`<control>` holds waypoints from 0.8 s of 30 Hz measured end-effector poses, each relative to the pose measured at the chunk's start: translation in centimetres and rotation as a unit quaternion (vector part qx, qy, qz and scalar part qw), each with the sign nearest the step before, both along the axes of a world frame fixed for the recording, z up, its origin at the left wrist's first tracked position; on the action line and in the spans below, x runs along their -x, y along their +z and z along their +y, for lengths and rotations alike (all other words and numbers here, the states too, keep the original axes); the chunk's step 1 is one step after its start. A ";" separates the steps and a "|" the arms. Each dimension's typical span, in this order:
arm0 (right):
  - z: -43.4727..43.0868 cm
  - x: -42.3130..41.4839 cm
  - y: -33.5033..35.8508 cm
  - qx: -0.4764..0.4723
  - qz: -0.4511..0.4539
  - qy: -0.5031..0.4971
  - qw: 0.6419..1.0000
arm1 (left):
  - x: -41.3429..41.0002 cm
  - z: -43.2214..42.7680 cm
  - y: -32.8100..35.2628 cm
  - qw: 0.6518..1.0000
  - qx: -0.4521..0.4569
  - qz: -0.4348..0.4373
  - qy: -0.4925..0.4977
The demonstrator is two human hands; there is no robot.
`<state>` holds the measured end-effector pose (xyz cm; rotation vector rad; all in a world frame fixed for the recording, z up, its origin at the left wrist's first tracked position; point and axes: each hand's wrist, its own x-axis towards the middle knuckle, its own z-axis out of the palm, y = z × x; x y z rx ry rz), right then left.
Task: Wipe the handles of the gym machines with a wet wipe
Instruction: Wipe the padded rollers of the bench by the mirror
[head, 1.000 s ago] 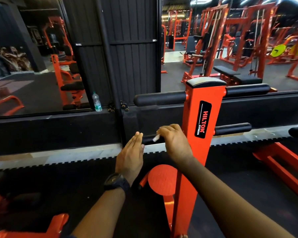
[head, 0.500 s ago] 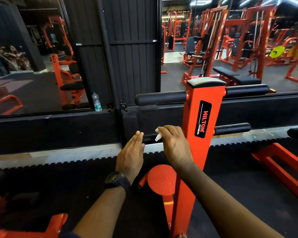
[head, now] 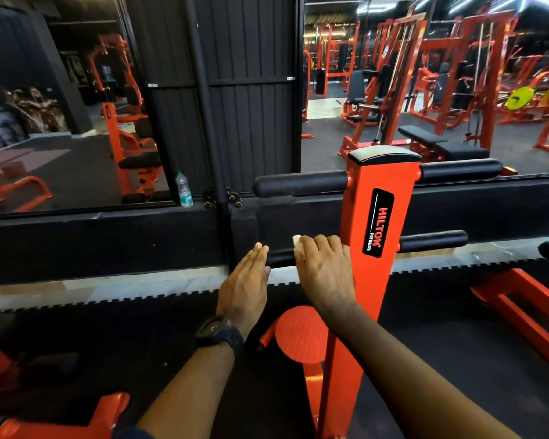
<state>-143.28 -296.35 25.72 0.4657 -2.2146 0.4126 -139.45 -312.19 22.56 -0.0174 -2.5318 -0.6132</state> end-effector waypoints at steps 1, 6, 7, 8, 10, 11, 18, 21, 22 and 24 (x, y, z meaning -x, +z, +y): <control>0.0 0.0 0.2 -0.003 -0.006 0.010 1.000 | 0.0 0.0 0.1 1.000 0.003 -0.002 -0.001; 0.0 -0.4 -0.7 -0.062 -0.059 0.156 0.984 | 0.0 -0.1 0.1 1.000 -0.004 -0.004 0.001; 0.3 0.0 -0.8 -0.032 -0.079 0.154 0.984 | 0.0 -0.1 0.0 1.000 -0.004 -0.005 0.001; 0.7 0.4 -0.8 0.004 -0.091 0.136 0.987 | 0.1 -0.1 0.0 1.000 -0.001 -0.006 0.001; 0.7 0.6 -0.6 0.018 -0.088 0.119 0.989 | 0.1 -0.1 -0.1 1.000 0.000 -0.004 0.001; 0.3 0.3 -0.5 -0.011 -0.079 0.148 0.986 | 0.1 0.0 -0.1 1.000 -0.004 -0.004 -0.001; -1.7 2.0 1.0 -0.044 -0.151 0.124 0.980 | 0.0 0.1 -0.2 1.000 -0.004 0.011 -0.004; -4.0 1.5 2.3 -0.123 -0.179 0.177 0.960 | 0.0 0.0 -0.2 1.000 -0.009 0.012 -0.004; -3.6 1.6 2.7 -0.134 -0.179 0.173 0.959 | 0.0 0.0 -0.1 1.000 -0.011 0.008 -0.003; -1.2 2.7 3.1 -0.126 -0.190 0.107 0.968 | 0.0 0.0 -0.1 1.000 -0.003 0.004 -0.001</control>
